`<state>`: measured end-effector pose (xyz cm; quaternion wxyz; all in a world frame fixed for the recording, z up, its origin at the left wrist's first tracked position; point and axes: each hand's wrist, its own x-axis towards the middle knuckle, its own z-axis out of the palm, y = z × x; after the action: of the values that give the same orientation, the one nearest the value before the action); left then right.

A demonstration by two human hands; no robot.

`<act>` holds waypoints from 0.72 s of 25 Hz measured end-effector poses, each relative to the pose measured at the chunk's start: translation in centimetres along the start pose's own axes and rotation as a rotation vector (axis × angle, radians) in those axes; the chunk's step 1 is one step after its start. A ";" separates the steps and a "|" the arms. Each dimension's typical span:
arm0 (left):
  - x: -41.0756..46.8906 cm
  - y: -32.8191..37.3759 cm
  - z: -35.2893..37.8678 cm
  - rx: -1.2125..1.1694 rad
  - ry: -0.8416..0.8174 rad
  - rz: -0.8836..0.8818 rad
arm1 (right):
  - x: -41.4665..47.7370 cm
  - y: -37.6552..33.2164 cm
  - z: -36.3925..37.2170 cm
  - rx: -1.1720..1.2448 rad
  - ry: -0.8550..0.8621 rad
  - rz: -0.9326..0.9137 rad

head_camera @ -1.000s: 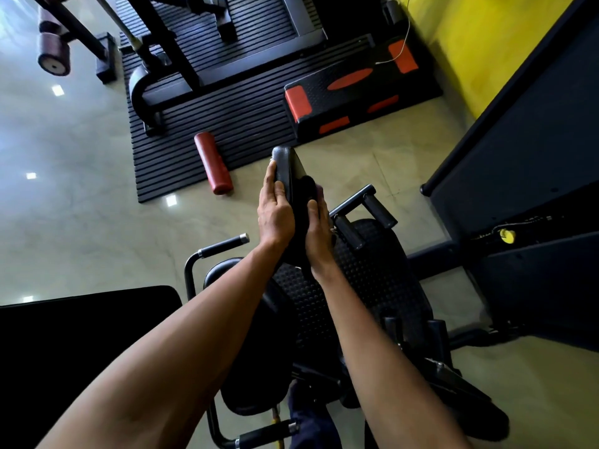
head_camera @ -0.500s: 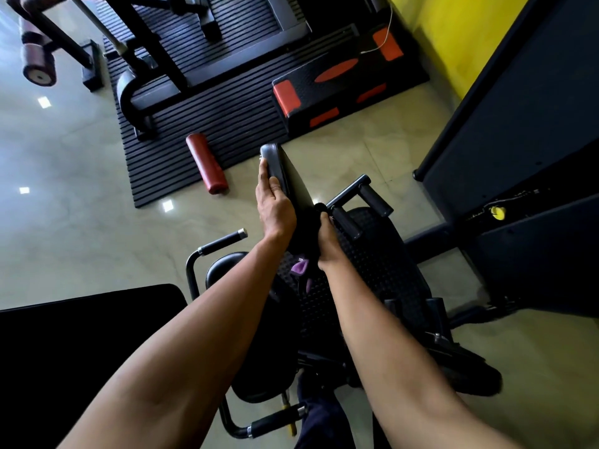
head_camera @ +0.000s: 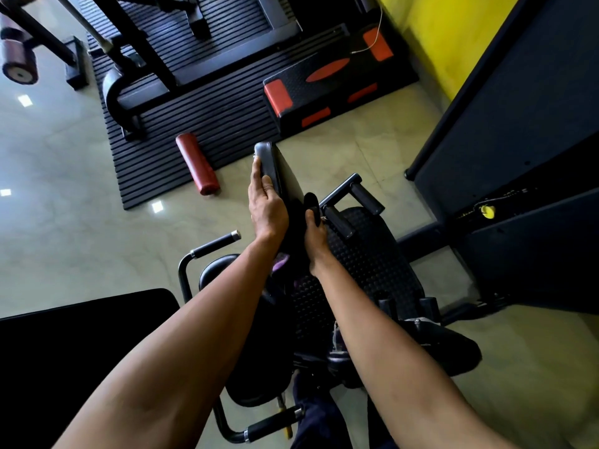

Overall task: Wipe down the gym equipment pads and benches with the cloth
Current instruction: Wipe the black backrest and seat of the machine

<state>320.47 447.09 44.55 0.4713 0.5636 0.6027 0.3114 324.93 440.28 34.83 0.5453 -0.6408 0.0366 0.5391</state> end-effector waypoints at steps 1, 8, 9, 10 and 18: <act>0.1 0.0 -0.1 0.011 -0.005 0.001 | 0.6 0.3 -0.3 0.006 -0.008 0.037; 0.3 0.1 -0.2 0.034 0.009 0.011 | 2.3 0.9 -0.4 -0.041 -0.035 -0.011; 0.2 0.1 -0.1 0.039 0.014 0.003 | 2.0 0.3 0.0 -0.071 -0.048 -0.074; 0.1 0.1 -0.1 0.042 0.022 -0.014 | 0.9 -0.8 0.4 -0.101 -0.073 -0.145; -0.5 0.3 0.2 0.054 0.062 -0.020 | 3.4 -1.8 0.2 -0.212 -0.068 -0.167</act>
<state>320.79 446.63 44.88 0.4402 0.5602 0.6309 0.3073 327.36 442.94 33.55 0.5185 -0.6771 -0.0926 0.5139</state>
